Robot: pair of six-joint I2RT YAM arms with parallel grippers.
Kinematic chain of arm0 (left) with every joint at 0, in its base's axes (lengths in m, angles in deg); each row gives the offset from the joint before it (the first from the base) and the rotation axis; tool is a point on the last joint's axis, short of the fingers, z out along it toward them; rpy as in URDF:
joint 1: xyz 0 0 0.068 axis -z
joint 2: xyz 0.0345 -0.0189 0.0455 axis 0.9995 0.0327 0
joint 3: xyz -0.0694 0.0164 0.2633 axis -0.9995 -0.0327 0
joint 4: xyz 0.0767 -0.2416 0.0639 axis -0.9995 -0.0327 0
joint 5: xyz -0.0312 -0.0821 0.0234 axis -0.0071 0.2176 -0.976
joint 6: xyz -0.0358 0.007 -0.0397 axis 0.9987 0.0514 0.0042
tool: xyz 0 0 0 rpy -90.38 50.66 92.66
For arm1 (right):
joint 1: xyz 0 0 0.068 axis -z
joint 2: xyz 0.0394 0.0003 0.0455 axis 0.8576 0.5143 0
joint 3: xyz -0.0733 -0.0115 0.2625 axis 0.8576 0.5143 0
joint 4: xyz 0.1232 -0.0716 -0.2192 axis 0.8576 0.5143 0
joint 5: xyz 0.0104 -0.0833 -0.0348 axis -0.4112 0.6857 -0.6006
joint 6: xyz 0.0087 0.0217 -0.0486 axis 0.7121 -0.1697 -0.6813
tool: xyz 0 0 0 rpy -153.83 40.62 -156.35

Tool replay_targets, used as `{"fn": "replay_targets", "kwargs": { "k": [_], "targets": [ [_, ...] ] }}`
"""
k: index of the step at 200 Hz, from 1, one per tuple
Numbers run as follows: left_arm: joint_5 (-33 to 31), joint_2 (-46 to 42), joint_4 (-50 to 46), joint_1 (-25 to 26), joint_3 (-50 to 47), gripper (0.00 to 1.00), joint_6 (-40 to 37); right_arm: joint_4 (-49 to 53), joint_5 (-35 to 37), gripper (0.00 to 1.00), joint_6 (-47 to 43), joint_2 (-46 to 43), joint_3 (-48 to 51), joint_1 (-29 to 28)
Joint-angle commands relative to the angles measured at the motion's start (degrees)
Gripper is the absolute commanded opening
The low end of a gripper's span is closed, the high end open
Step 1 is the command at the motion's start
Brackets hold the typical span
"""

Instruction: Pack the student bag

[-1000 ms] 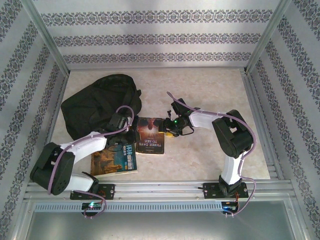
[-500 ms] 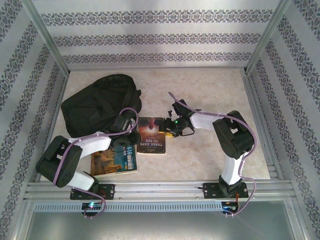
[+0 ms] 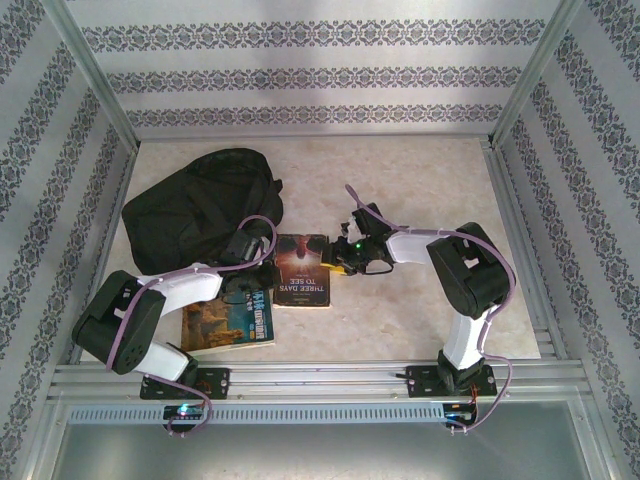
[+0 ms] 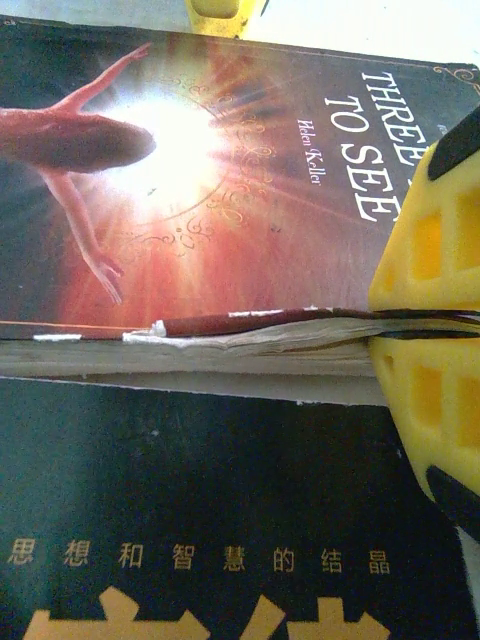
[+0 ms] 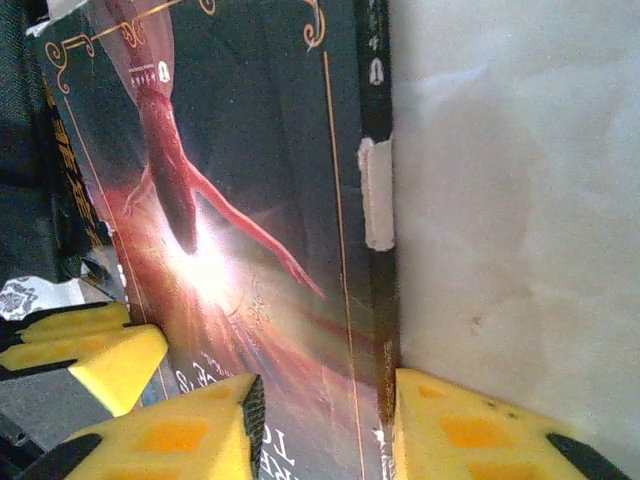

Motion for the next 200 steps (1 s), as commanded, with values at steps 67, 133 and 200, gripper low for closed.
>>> {"fn": "replay_targets", "kwargs": {
  "k": [67, 133, 200],
  "targets": [
    [2.4, 3.1, 3.2, 1.1, -1.2, 0.11, -1.8, -10.2, -19.1, 0.26, -0.7, -6.4, 1.2, -3.5],
    [2.6, 2.7, 2.8, 1.1, -0.9, 0.10, -1.9, -2.5, -14.8, 0.36, -5.5, -2.5, -1.6, -4.9],
    [2.3, -0.5, 1.0, 1.1, -1.3, 0.11, -1.8, 1.0, -7.3, 0.00, -5.9, -3.0, -1.0, -1.3]
  ]
}}
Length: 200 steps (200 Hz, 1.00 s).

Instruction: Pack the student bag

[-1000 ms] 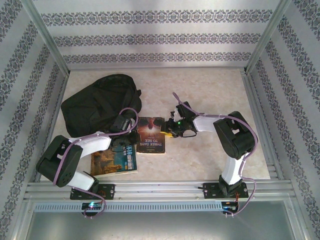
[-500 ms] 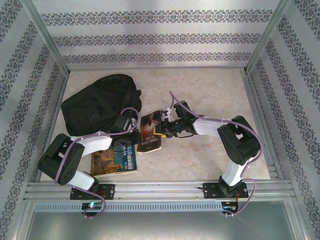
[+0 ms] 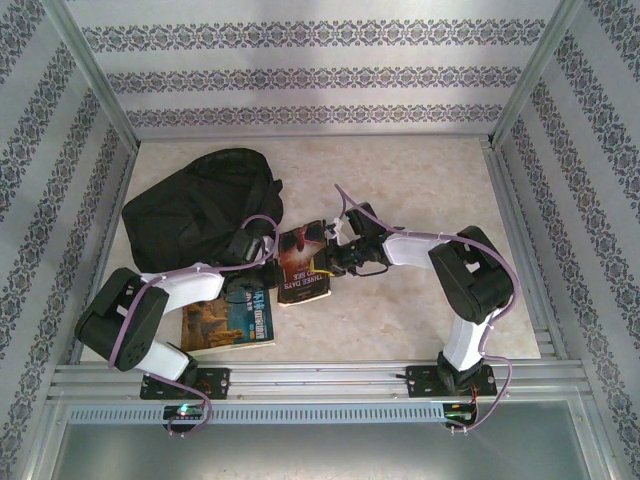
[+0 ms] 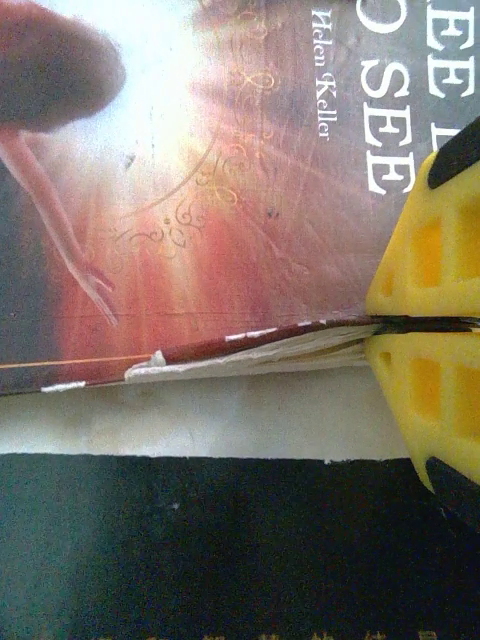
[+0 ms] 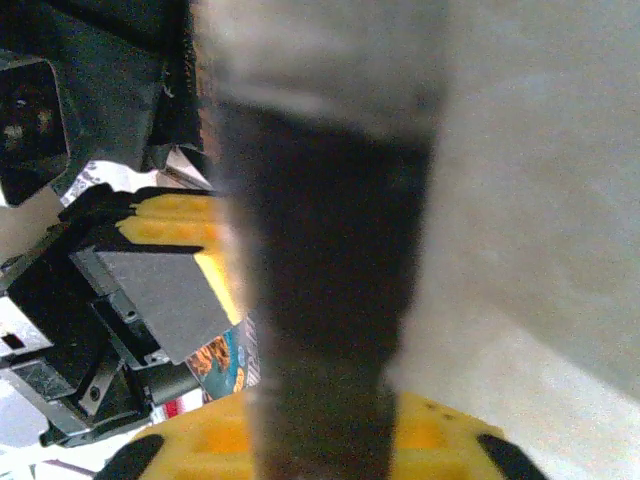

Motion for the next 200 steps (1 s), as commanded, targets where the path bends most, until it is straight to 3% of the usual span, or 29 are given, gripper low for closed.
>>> {"fn": "replay_targets", "kwargs": {
  "k": [1, 12, 43, 63, 99, 136, 154, 200],
  "targets": [
    [0.5, -1.5, -2.1, 0.9, -1.0, 0.11, -1.1, 0.8, 1.7, 0.00, -1.2, -1.2, -0.3, 1.2],
    [0.1, -2.8, -3.5, 0.9, -0.4, 0.17, -1.1, 1.5, 2.6, 0.00, -1.3, -2.3, 0.0, 1.9],
    [-1.0, -10.1, -10.6, 0.4, 3.6, 0.49, -2.7, 1.7, 1.7, 0.00, -1.8, -8.0, 0.7, 3.2],
    [0.5, -14.3, -15.6, -1.5, 7.9, 0.61, -4.2, 2.5, -0.6, 0.00, -2.8, -11.9, -0.3, 3.8],
    [12.4, -15.9, -15.5, -6.3, 14.4, 0.79, -3.3, 2.3, -5.2, 0.00, -3.2, -18.4, -3.1, 4.6],
    [16.7, -14.2, -16.2, -7.9, 20.9, 0.82, -6.2, -3.4, -8.8, 0.00, -0.7, -27.5, -4.2, 3.8],
    [22.0, -13.8, -13.5, -9.1, 22.5, 0.84, -5.2, -4.2, -10.6, 0.00, -0.8, -30.9, -5.3, 3.5],
    [43.0, -14.0, 15.4, -9.9, 20.4, 0.80, 11.1, -3.4, -14.6, 0.00, 0.2, -35.2, -7.0, 3.5]
  ]
}}
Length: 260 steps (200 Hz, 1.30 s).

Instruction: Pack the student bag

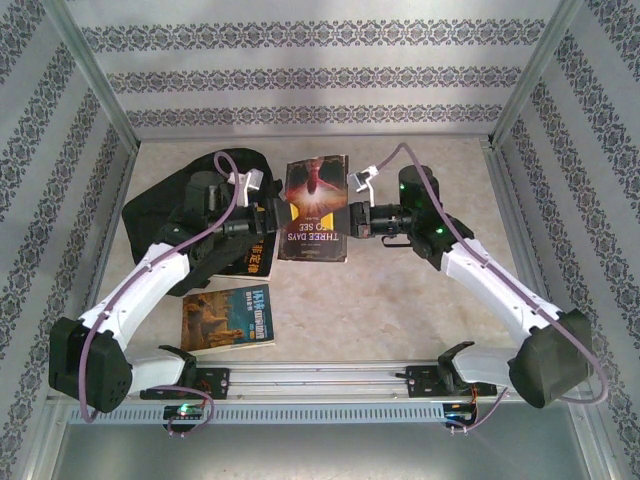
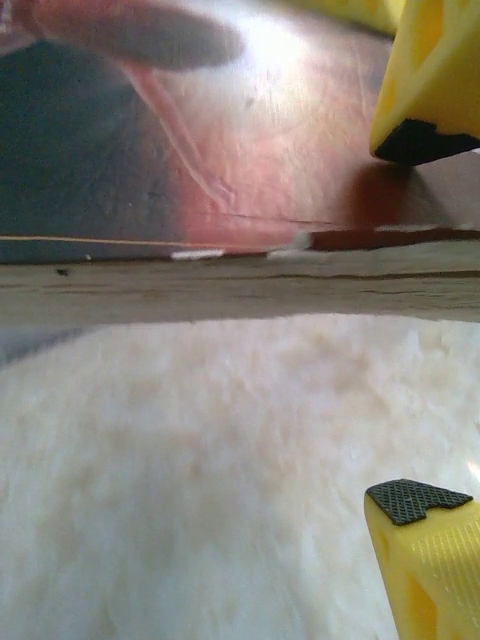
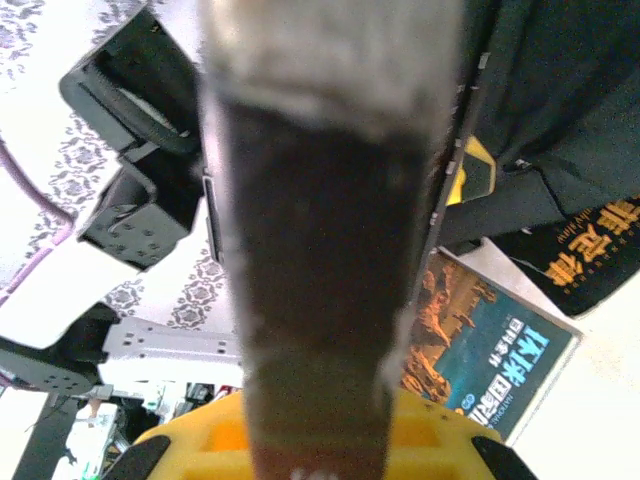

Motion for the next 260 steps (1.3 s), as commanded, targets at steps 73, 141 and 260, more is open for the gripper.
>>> {"fn": "replay_targets", "kwargs": {
  "k": [73, 141, 260],
  "targets": [
    [21.7, 3.4, 54.3, -0.3, -5.9, 0.32, 32.7, -1.8, -6.5, 0.00, -0.1, -4.6, -0.5, 1.2],
    [19.5, 4.5, 61.3, -0.3, -6.9, 0.07, 36.9, -0.3, -2.7, 0.00, -1.2, -4.4, 0.1, 2.7],
    [-19.4, -0.2, 55.0, 1.3, -9.4, 0.00, 31.3, -47.8, 40.5, 0.81, 13.9, -10.2, 21.9, -11.8]
  ]
}}
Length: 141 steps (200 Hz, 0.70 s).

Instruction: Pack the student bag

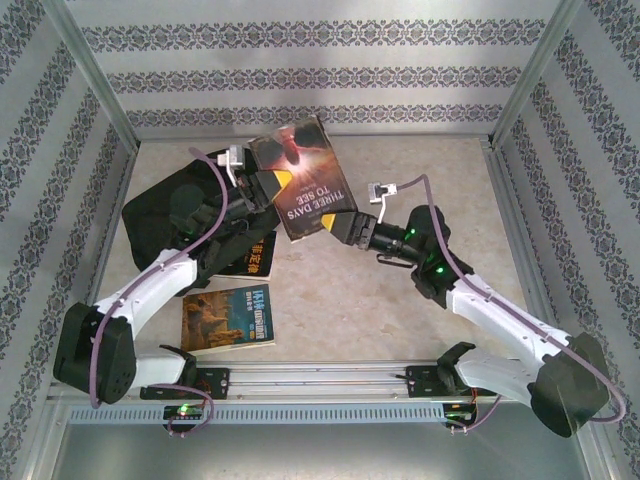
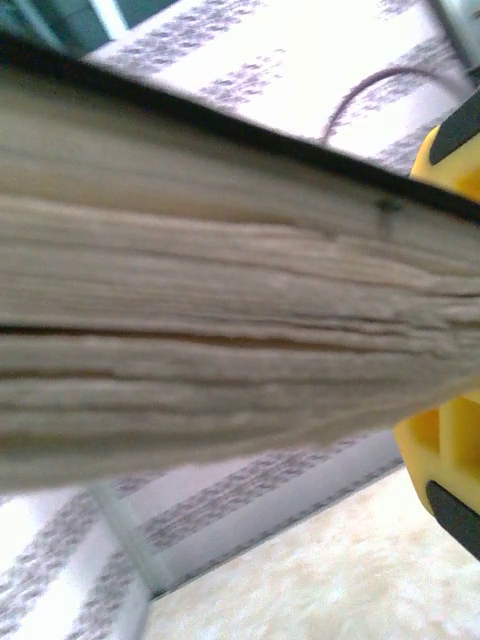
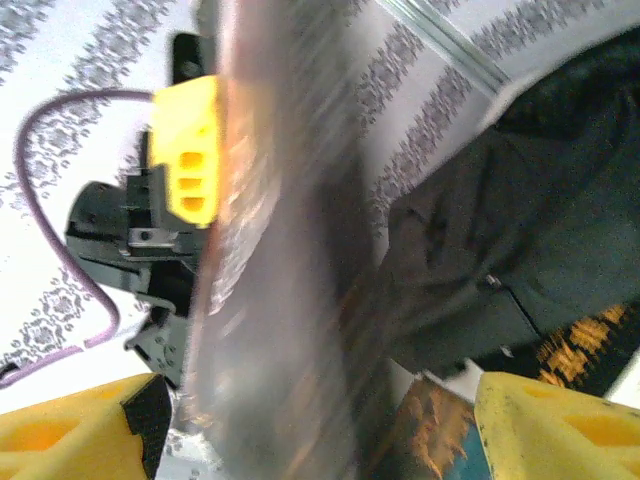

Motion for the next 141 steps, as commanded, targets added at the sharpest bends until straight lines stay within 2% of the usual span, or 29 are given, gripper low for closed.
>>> {"fn": "replay_targets", "kwargs": {
  "k": [1, 22, 39, 101, 141],
  "targets": [
    [-12.9, -2.4, 2.8, 1.3, -0.4, 0.00, -1.5, -18.7, 15.1, 0.81, 1.8, -0.6, 3.3, -4.3],
    [-13.7, -1.7, 2.9, 3.1, 0.5, 0.00, -1.9, -26.6, 26.5, 0.82, 6.2, 2.6, 5.7, -7.1],
    [-15.4, -1.7, 2.9, 3.7, -0.3, 0.00, -1.9, -33.1, 26.4, 0.79, 6.8, 6.8, 4.2, -7.8],
    [-18.5, -3.4, 2.4, 3.9, -3.7, 0.00, -0.7, -36.6, 29.0, 0.72, 9.8, 13.6, 1.4, -8.6],
    [-19.2, -3.5, 2.7, 3.9, -4.5, 0.00, -0.4, -41.3, 28.9, 0.60, 14.9, 19.3, -1.1, -8.9]
  ]
}}
